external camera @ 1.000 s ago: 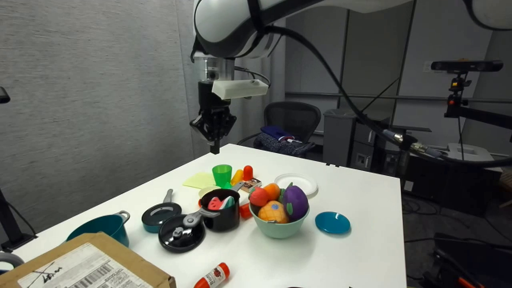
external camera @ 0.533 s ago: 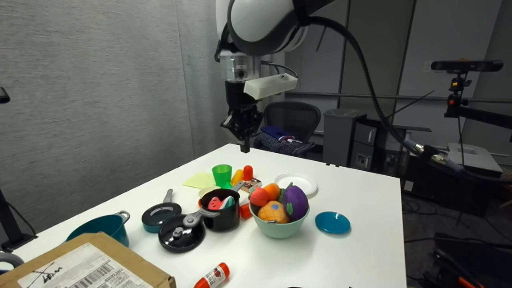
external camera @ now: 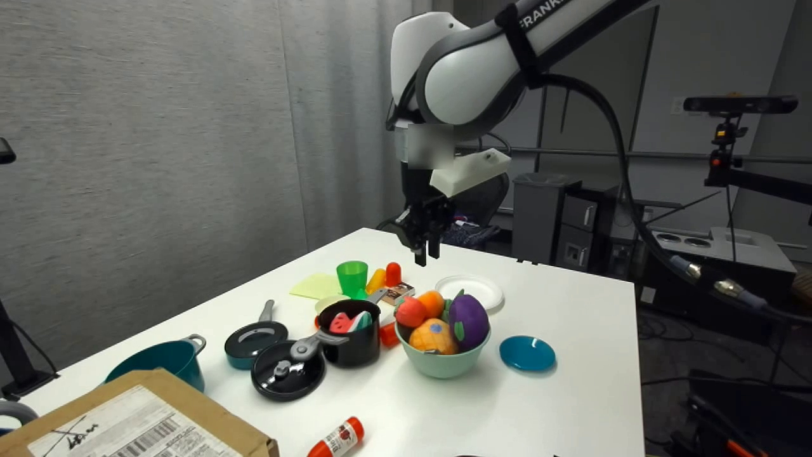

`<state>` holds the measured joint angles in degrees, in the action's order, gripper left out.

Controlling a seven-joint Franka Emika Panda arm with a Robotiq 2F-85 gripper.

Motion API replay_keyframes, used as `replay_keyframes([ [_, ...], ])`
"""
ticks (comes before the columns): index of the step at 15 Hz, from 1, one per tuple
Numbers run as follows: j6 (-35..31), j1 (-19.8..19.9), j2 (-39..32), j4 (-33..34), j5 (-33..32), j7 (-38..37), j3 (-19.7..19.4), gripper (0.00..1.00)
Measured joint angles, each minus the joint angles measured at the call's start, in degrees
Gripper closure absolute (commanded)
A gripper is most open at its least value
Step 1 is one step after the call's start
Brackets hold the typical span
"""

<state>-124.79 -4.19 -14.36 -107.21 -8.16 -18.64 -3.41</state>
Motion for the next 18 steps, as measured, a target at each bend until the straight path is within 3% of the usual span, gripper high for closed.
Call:
replay_keyframes([
  [4,-7.4,0.8,-2.1,-1.2,0.8,-1.5,-0.7,0.05],
  [5,-8.9,0.9,-2.7,-1.2,2.4,-1.5,-0.7,0.01],
  [10,-11.1,1.3,-5.0,0.0,12.8,1.0,1.5,0.00],
  [14,-9.7,1.3,-6.3,0.6,12.2,1.2,1.4,0.00],
  [18,-9.7,1.1,-8.3,1.5,6.3,0.9,0.6,0.00],
])
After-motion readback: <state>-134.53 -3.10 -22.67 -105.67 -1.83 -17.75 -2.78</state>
